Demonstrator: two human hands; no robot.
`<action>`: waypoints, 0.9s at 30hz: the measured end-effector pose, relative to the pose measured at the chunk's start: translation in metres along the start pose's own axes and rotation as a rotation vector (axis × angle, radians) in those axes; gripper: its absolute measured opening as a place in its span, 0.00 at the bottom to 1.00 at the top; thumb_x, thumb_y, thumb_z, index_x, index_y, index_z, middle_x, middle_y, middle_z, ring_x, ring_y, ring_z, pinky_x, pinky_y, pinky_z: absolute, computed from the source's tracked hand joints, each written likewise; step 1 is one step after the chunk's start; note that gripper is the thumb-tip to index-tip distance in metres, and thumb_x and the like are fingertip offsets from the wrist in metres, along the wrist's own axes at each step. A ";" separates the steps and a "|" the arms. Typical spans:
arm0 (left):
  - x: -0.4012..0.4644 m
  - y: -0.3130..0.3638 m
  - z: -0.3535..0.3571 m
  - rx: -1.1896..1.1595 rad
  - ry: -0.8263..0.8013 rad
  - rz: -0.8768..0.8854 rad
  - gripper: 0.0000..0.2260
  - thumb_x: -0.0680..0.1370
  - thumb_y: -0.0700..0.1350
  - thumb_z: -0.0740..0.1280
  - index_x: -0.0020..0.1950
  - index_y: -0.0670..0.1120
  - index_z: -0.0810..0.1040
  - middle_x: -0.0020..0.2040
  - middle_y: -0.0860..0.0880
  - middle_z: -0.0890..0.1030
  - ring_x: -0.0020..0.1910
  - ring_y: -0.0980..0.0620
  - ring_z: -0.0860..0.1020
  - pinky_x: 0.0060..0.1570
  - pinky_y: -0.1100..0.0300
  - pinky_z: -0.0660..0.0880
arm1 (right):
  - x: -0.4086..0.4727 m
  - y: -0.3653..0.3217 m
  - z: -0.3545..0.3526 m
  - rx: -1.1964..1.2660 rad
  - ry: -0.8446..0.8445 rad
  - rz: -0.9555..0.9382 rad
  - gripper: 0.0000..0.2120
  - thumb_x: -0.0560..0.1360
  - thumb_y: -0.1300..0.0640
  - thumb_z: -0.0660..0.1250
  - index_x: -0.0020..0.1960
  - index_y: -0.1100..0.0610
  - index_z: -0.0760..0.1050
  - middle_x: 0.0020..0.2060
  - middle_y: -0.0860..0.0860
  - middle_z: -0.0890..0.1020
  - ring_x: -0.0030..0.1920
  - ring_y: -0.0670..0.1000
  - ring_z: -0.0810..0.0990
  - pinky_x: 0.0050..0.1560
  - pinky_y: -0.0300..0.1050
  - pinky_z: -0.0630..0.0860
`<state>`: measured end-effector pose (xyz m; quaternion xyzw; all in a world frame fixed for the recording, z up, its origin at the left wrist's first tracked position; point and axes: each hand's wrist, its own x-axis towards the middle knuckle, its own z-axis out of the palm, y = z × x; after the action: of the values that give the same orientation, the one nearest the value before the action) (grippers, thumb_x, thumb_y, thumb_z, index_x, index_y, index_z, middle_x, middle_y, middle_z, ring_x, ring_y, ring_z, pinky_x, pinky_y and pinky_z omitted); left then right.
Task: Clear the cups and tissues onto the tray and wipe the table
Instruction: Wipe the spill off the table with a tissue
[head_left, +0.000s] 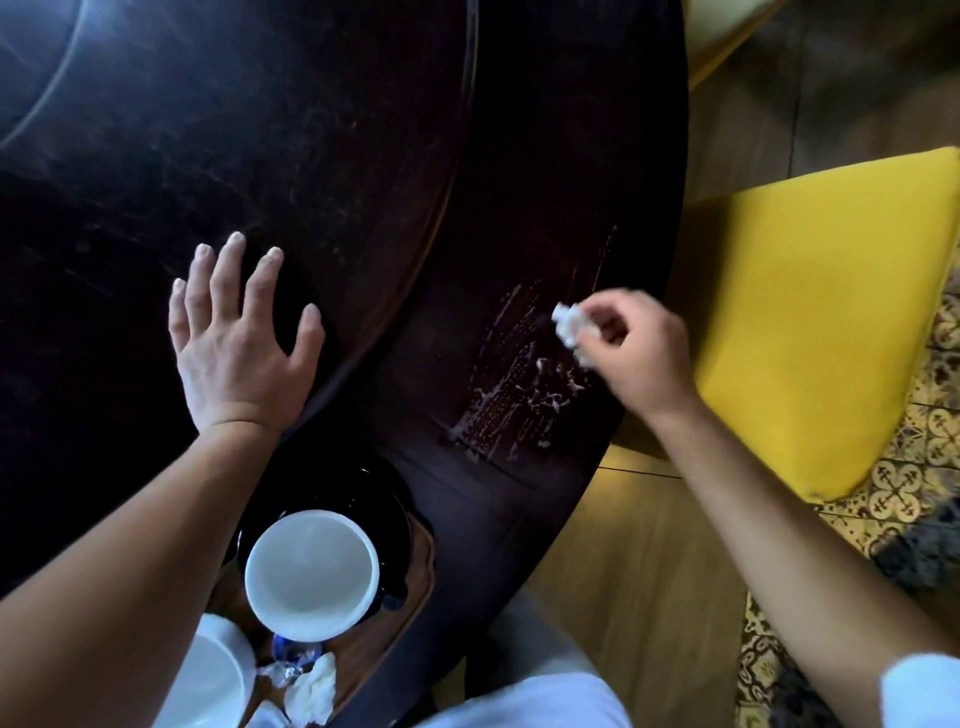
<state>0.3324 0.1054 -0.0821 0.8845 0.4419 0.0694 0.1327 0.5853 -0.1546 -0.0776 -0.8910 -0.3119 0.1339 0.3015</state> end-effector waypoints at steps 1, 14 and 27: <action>0.000 0.000 0.000 0.002 0.000 0.000 0.28 0.81 0.59 0.58 0.79 0.51 0.65 0.83 0.49 0.58 0.83 0.46 0.51 0.80 0.46 0.45 | 0.018 0.005 -0.004 0.023 0.065 0.033 0.06 0.72 0.55 0.72 0.49 0.52 0.83 0.42 0.50 0.84 0.41 0.49 0.82 0.46 0.45 0.79; 0.000 0.001 0.001 0.009 0.005 0.000 0.27 0.81 0.59 0.59 0.79 0.51 0.65 0.83 0.49 0.58 0.82 0.46 0.51 0.80 0.47 0.45 | 0.116 0.040 -0.011 -0.165 0.053 0.071 0.09 0.75 0.54 0.69 0.53 0.51 0.84 0.48 0.51 0.83 0.48 0.49 0.81 0.43 0.34 0.69; 0.000 0.002 0.001 0.012 -0.005 -0.007 0.28 0.81 0.60 0.58 0.79 0.52 0.64 0.83 0.50 0.57 0.83 0.47 0.50 0.80 0.48 0.44 | -0.023 0.004 0.019 -0.020 -0.093 -0.086 0.08 0.74 0.59 0.72 0.53 0.54 0.84 0.47 0.49 0.83 0.44 0.47 0.81 0.46 0.40 0.77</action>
<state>0.3347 0.1041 -0.0821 0.8838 0.4452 0.0642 0.1288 0.5618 -0.1629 -0.0942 -0.8726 -0.3647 0.1590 0.2833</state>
